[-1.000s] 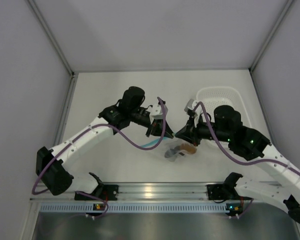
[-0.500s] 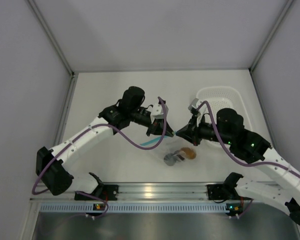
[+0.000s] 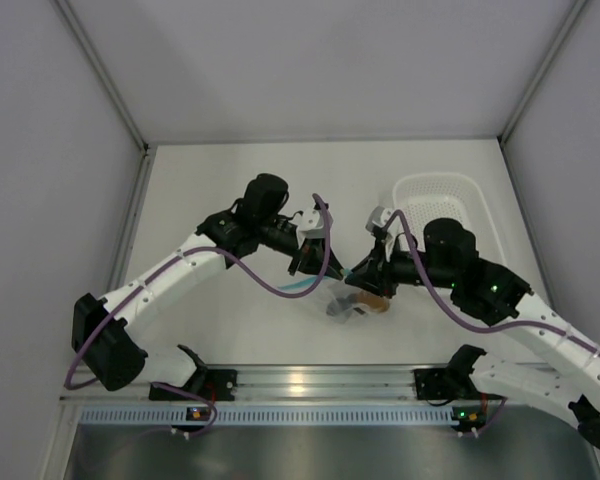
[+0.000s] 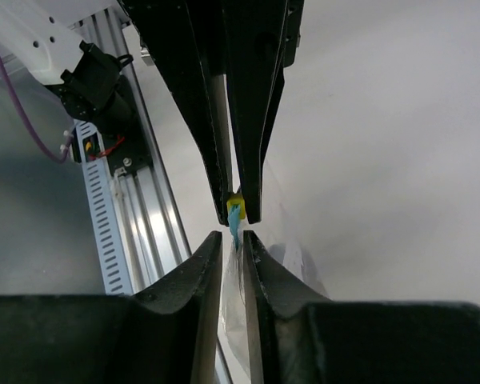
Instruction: Open the zip-top bag and remove the fake food
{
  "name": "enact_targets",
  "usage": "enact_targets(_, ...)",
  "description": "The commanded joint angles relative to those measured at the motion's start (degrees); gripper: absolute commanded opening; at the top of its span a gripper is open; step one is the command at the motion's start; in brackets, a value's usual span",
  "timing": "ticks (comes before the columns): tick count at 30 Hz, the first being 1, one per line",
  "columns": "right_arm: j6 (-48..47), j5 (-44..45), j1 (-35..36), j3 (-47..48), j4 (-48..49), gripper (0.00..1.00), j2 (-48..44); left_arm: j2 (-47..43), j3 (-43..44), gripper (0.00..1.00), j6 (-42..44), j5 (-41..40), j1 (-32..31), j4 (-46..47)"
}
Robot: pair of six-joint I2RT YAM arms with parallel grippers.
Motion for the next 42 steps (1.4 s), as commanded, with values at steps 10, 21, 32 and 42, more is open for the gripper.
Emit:
enact_targets(10,0.01,4.02,1.75,-0.39,4.31,0.00,3.21,-0.37,0.74,0.00,1.44,2.44,0.34,0.79)
enact_targets(21,5.39,18.31,1.66,-1.79,5.63,0.00,-1.80,-1.16,-1.90,0.00,0.91,-3.20,3.86,0.79)
enact_targets(32,6.36,32.99,1.66,-0.30,3.00,0.00,-7.42,0.86,-5.68,0.00,-0.15,-6.55,7.72,0.44)
enact_targets(42,5.48,42.22,1.58,2.87,-2.37,0.00,-12.52,3.59,-6.74,0.00,-1.38,-7.34,12.29,0.52)
